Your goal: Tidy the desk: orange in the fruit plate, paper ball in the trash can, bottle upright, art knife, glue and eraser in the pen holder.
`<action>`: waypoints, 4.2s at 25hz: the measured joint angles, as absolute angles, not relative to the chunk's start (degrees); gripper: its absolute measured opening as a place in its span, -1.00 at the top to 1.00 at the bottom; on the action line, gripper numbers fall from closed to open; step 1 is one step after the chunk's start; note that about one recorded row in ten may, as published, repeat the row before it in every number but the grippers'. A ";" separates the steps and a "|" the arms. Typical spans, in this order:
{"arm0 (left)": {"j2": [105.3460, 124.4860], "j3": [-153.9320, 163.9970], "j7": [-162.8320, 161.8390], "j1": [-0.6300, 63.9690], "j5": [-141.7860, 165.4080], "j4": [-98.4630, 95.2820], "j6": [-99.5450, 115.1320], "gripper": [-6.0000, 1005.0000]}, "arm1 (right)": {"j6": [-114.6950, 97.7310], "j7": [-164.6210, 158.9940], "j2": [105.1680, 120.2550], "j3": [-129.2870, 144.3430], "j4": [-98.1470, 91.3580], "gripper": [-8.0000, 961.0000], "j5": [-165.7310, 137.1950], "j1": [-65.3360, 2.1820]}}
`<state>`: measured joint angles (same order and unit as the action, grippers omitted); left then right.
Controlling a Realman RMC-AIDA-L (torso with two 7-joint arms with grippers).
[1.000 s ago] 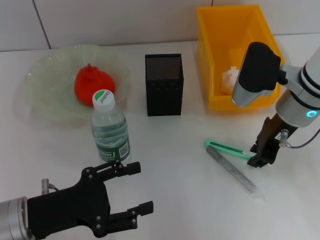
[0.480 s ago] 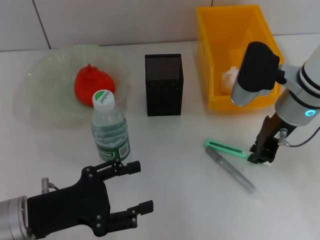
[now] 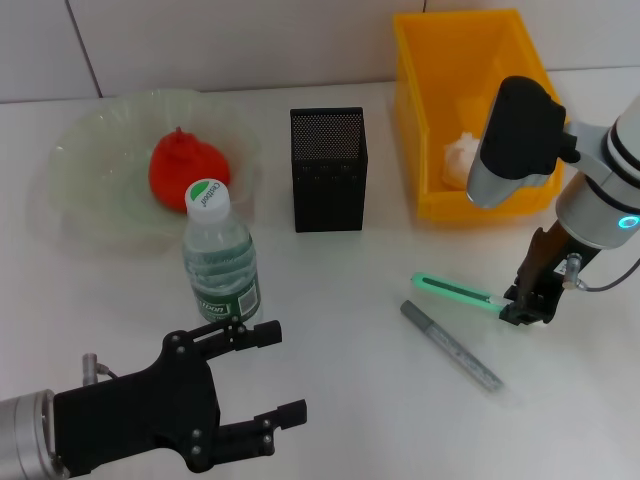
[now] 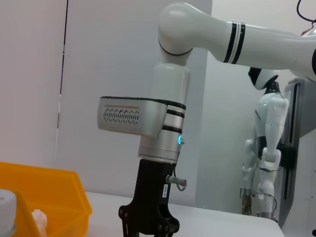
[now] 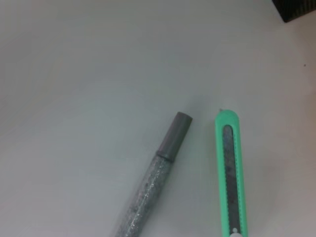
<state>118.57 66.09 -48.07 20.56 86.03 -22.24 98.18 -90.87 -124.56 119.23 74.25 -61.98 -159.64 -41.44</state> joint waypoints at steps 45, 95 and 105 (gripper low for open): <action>119.15 67.66 -47.54 21.25 83.98 -20.53 98.89 -0.54 | -72.90 -80.57 118.68 82.72 -104.50 0.62 -167.48 -29.97; 119.18 69.43 -46.55 22.58 81.11 -19.33 98.08 -0.54 | -52.85 -65.18 118.08 93.72 -73.39 0.60 -167.51 -43.48; 119.18 69.43 -46.58 22.70 81.12 -19.37 98.08 -0.54 | -53.64 -65.46 118.30 93.71 -72.98 0.59 -167.52 -44.03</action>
